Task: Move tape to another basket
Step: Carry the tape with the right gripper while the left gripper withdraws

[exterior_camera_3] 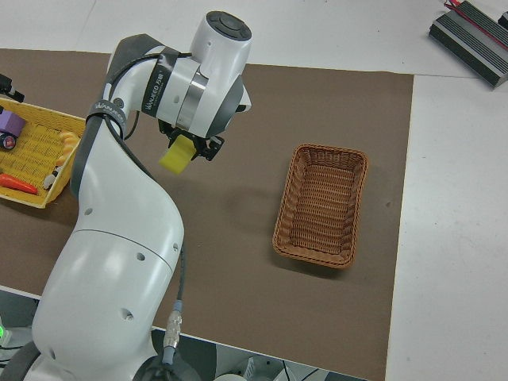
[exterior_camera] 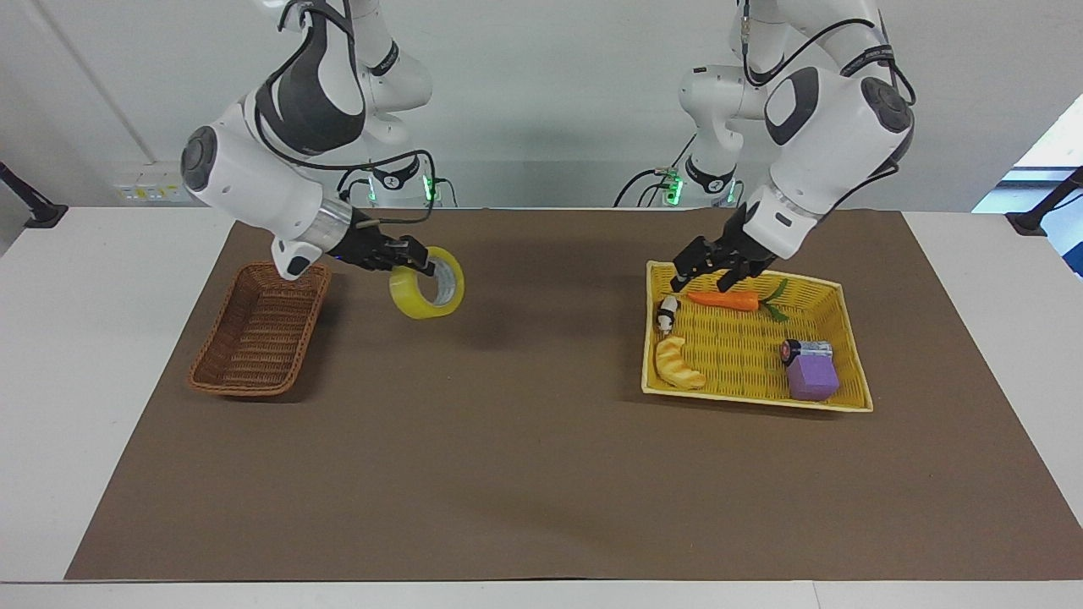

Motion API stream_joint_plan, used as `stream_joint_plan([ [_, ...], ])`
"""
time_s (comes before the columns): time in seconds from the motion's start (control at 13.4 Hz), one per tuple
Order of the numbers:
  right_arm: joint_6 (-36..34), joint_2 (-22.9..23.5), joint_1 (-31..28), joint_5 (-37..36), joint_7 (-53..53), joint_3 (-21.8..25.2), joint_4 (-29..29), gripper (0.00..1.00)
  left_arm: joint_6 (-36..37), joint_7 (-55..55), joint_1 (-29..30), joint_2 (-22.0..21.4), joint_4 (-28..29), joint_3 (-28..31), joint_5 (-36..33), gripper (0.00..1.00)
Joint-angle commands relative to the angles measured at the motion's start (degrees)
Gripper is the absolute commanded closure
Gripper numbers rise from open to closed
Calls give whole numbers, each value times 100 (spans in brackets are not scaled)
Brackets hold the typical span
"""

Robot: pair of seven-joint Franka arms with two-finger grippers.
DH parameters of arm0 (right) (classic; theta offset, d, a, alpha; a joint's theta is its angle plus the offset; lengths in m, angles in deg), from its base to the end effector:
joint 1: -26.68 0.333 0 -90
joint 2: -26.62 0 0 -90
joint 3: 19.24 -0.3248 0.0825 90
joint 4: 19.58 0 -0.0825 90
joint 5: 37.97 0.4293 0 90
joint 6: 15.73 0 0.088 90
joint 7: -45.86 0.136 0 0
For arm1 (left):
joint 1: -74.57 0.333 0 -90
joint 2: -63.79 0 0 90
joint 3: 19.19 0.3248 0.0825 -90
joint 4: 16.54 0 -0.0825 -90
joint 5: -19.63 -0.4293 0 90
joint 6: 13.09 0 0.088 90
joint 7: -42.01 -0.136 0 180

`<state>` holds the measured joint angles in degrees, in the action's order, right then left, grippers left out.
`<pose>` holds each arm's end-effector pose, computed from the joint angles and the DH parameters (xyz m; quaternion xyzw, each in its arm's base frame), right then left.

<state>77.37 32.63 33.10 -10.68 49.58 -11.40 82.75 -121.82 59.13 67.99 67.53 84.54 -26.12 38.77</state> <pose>0.6044 0.0472 0.4498 -0.9619 0.0875 0.1326 0.2223 0.6130 -0.1797 0.4979 0.9829 0.0792 -0.0106 0.1662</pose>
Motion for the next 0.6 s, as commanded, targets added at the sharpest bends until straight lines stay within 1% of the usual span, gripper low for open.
stream_joint_plan([
  [0.0,-56,-118,-702,-609,-1351,-55,233,100,352,-943,630,-40,-53,-37,-400,0],
  [0.15,154,-136,-1055,-917,-1987,-55,349,100,562,-1551,973,-48,-158,-19,-961,0],
  [0.22,277,-136,-1195,-1093,-2163,-55,357,100,799,-1684,1062,-40,-333,-11,-1243,0],
  [0.37,576,-92,-1633,-1129,-2697,-55,506,100,1431,-2070,1133,-13,-798,-19,-1823,0],
  [0.52,831,65,-2056,-1129,-3532,-55,699,100,1862,-2326,1133,-31,-1098,-19,-2088,0],
])
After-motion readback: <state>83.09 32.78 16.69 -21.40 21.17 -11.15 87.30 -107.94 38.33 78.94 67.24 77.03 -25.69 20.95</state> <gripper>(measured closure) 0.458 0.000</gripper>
